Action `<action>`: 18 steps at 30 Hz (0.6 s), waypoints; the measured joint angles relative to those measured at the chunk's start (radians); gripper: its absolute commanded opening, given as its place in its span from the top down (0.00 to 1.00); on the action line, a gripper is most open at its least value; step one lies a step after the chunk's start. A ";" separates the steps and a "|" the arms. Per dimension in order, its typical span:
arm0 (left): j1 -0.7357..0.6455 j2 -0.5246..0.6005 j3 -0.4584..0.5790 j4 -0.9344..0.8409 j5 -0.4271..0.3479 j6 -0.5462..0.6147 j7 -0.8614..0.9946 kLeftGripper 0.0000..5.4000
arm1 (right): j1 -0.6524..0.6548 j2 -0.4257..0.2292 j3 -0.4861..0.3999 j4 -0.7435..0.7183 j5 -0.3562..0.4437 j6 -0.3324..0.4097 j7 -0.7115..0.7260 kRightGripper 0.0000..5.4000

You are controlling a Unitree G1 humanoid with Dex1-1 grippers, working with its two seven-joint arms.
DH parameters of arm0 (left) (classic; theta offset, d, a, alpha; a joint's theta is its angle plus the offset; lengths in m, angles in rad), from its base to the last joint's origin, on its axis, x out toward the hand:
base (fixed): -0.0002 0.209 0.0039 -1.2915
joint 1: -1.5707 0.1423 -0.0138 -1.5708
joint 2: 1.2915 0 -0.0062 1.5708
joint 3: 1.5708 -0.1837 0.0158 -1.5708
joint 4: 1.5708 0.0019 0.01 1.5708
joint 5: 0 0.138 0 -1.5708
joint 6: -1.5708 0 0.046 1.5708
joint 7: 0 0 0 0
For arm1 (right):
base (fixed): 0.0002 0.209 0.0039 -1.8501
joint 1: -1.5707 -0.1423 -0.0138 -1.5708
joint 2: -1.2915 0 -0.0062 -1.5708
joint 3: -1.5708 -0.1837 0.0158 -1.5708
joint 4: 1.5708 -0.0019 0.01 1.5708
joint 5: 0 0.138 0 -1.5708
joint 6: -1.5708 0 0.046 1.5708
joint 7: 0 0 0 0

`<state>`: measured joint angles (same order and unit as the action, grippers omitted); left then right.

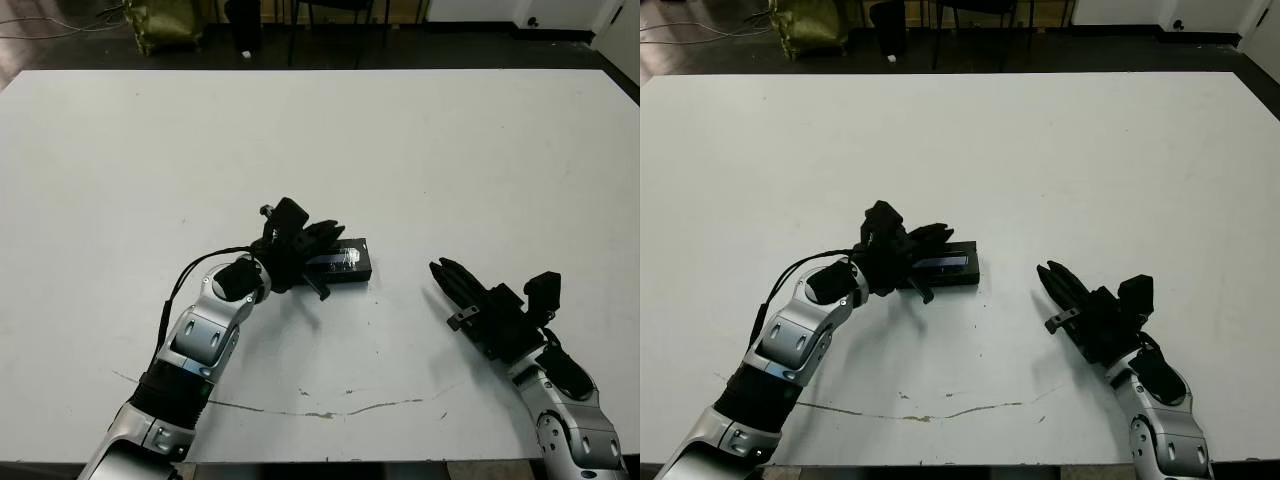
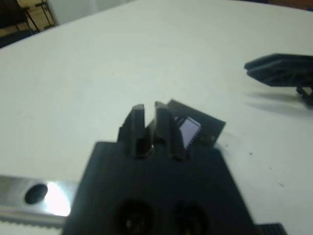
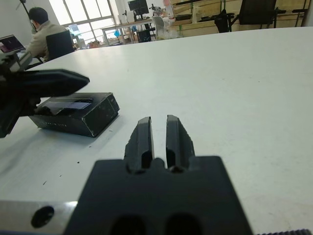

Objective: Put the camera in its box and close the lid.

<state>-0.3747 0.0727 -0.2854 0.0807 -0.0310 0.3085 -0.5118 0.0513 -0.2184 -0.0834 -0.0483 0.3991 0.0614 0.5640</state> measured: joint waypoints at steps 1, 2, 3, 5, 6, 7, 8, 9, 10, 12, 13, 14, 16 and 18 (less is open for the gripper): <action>0.008 0.000 -0.004 -0.013 0.000 0.016 0.004 1.00 | 0.000 0.000 0.000 0.000 0.001 0.000 0.000 1.00; 0.017 -0.001 -0.008 -0.027 0.001 0.032 0.012 1.00 | 0.000 0.000 0.000 0.000 0.002 0.000 0.000 1.00; 0.022 -0.001 -0.011 -0.038 0.002 0.044 0.019 1.00 | 0.000 0.000 0.000 -0.002 0.005 0.003 0.000 1.00; 0.027 -0.003 -0.020 -0.052 0.010 0.065 0.038 1.00 | 0.001 0.000 0.000 -0.013 0.015 0.011 0.000 1.00; 0.029 -0.004 -0.027 -0.055 0.017 0.072 0.049 1.00 | 0.001 0.000 0.000 -0.014 0.017 0.011 0.000 1.00; 0.030 -0.005 -0.032 -0.055 0.026 0.074 0.060 1.00 | 0.001 0.000 0.000 -0.014 0.017 0.011 0.000 1.00; 0.032 -0.006 -0.041 -0.054 0.035 0.075 0.071 1.00 | 0.001 0.000 0.000 -0.014 0.017 0.011 0.000 1.00; 0.032 -0.006 -0.051 -0.051 0.046 0.075 0.081 1.00 | 0.001 0.000 0.000 -0.013 0.017 0.011 0.000 1.00; 0.031 -0.007 -0.058 -0.043 0.054 0.075 0.088 1.00 | 0.001 0.000 0.000 -0.011 0.016 0.011 0.000 1.00; 0.025 -0.012 -0.064 -0.019 0.058 0.070 0.096 1.00 | 0.000 0.000 0.000 -0.003 0.016 0.010 0.002 1.00; 0.020 -0.018 -0.063 0.001 0.058 0.061 0.100 1.00 | 0.000 0.000 0.000 0.004 0.016 0.009 0.004 1.00; 0.014 -0.024 -0.060 0.021 0.058 0.054 0.106 1.00 | 0.000 0.000 0.000 0.009 0.016 0.009 0.005 1.00; -0.004 -0.038 -0.053 0.062 0.058 0.049 0.123 1.00 | 0.000 0.000 0.000 0.009 0.017 0.010 0.004 1.00; -0.021 -0.040 -0.054 0.096 0.059 0.048 0.128 1.00 | 0.001 0.000 0.000 0.001 0.017 0.021 -0.003 1.00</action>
<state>-0.3957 0.0324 -0.3395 0.1762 0.0282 0.3569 -0.3835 0.0528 -0.2186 -0.0833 -0.0469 0.4156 0.0825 0.5613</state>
